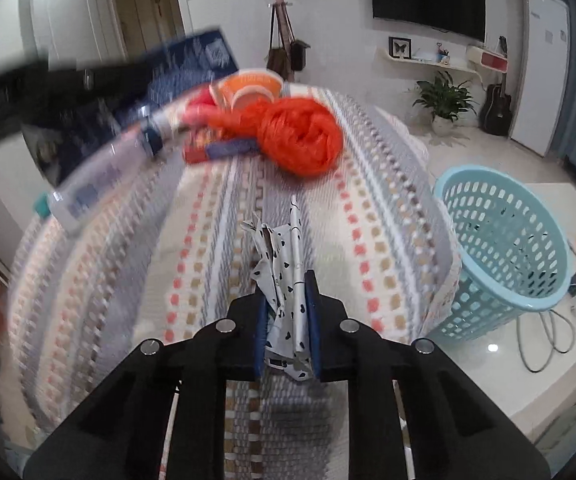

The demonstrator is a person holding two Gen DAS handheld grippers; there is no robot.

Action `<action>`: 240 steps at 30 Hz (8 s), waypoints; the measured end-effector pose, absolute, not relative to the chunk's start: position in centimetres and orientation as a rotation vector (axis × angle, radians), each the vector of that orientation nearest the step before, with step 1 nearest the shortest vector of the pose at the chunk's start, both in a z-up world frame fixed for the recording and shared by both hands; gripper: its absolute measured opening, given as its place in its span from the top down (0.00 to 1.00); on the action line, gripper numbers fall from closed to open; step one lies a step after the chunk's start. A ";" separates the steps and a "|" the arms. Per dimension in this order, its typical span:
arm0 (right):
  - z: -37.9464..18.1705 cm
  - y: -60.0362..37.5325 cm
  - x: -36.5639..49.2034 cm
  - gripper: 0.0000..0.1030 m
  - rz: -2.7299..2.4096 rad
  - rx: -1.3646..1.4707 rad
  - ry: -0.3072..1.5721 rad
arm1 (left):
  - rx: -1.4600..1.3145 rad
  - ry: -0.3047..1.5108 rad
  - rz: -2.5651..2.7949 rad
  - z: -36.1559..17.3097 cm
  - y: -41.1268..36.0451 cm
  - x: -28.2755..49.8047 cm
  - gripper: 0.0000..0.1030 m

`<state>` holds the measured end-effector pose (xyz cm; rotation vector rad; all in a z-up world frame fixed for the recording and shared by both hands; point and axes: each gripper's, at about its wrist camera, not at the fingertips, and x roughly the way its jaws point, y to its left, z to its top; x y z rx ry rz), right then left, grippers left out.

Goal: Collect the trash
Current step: 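Carry the carton and polka-dot paper in both tools over the blue basket, then open both tools to drop the carton and paper into the basket, then grasp the teal packet with the left tool while the right tool grasps the orange bag, then carry the teal packet and orange bag in both tools over the basket, then open both tools to drop the packet and bag into the basket, then grasp the clear plastic bottle with the left tool while the right tool grasps the card box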

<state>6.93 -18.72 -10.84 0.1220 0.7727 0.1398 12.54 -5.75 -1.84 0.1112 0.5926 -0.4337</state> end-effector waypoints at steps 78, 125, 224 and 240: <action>-3.3 -24.1 11.0 0.29 -0.041 0.182 0.552 | -0.060 0.566 -0.302 0.6 -0.4 12.2 0.35; -9.1 -15.9 19.0 0.74 0.042 -0.036 0.635 | -0.280 0.687 0.175 -7.8 21.2 13.4 0.63; -1.6 -21.5 10.5 0.38 -0.032 0.143 0.508 | -0.176 0.625 -0.399 -0.5 2.4 13.7 0.41; -8.2 -15.2 24.1 0.36 0.216 0.118 0.768 | -0.148 0.764 -0.210 -7.7 9.8 16.4 0.41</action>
